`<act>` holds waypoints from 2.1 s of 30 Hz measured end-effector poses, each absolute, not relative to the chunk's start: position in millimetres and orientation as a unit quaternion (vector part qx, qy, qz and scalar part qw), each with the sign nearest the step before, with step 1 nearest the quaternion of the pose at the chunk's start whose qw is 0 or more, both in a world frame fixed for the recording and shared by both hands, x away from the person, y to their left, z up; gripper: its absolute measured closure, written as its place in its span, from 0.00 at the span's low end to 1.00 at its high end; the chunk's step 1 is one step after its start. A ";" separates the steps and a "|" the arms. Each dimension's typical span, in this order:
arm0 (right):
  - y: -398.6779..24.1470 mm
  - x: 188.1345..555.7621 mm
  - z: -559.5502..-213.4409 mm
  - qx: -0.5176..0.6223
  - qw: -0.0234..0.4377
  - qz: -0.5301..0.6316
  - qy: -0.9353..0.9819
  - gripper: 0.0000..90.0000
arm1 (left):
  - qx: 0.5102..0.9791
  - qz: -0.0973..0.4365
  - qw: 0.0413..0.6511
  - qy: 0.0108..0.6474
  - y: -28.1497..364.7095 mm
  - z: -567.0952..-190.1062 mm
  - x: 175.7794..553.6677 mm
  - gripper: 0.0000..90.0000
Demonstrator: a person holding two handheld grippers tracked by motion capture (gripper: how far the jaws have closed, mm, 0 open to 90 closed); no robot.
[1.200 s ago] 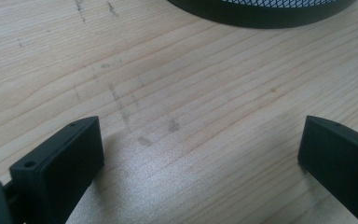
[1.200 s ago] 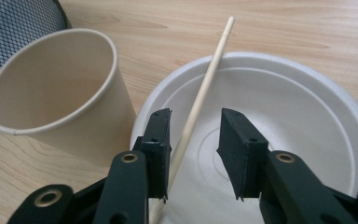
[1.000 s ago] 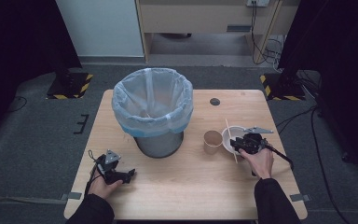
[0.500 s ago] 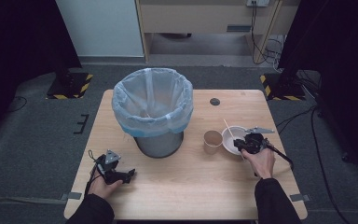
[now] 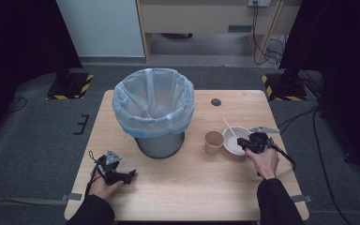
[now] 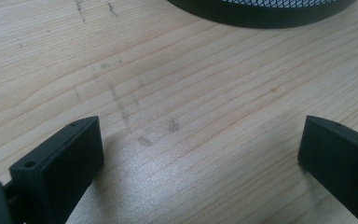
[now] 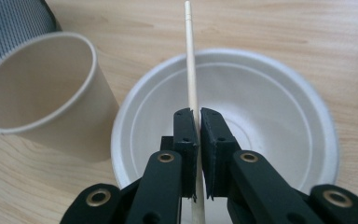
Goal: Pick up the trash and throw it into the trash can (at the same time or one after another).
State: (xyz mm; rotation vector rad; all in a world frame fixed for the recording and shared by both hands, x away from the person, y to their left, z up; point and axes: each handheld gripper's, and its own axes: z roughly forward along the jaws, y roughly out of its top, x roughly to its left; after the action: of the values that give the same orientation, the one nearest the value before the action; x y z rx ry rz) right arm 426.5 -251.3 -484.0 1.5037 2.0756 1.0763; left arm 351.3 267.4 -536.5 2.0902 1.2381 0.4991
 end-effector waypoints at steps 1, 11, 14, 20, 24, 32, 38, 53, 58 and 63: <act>-252.0 426.2 -482.2 0.533 0.181 0.385 0.731 0.95 | 0.797 0.190 0.325 0.472 267.4 -536.5 351.3 0.00; -262.9 419.7 -458.5 0.533 0.196 0.435 0.698 0.95 | 0.797 0.190 0.325 0.472 267.4 -536.5 351.3 0.00; -267.3 417.9 -451.5 0.533 0.202 0.450 0.688 0.95 | 0.797 0.190 0.325 0.472 267.4 -536.5 351.3 0.00; -272.3 414.9 -438.8 0.529 0.212 0.478 0.669 0.95 | 0.797 0.190 0.325 0.472 267.4 -536.5 351.3 0.00; -273.3 412.5 -428.8 0.522 0.213 0.500 0.657 0.95 | 0.797 0.190 0.325 0.472 267.4 -536.5 351.3 0.00; -275.9 407.8 -413.0 0.510 0.217 0.540 0.633 0.95 | 0.797 0.190 0.325 0.472 267.4 -536.5 351.3 0.00; -275.6 403.4 -399.2 0.496 0.225 0.565 0.620 0.95 | 0.797 0.190 0.325 0.472 267.4 -536.5 351.3 0.00; -270.7 392.1 -356.2 0.446 0.233 0.637 0.584 0.95 | 0.797 0.190 0.324 0.472 267.5 -536.4 351.3 0.00; -265.6 392.5 -344.1 0.430 0.228 0.657 0.575 0.95 | 0.797 0.190 0.324 0.472 267.5 -536.4 351.3 0.00; -257.3 395.8 -331.0 0.418 0.230 0.667 0.572 0.95 | 0.797 0.190 0.325 0.472 267.4 -536.5 351.3 0.00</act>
State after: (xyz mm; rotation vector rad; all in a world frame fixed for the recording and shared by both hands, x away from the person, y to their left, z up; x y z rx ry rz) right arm 395.8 -257.3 -331.0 1.1494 1.5743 1.8347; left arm 351.3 267.4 -536.5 2.0905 1.2378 0.4991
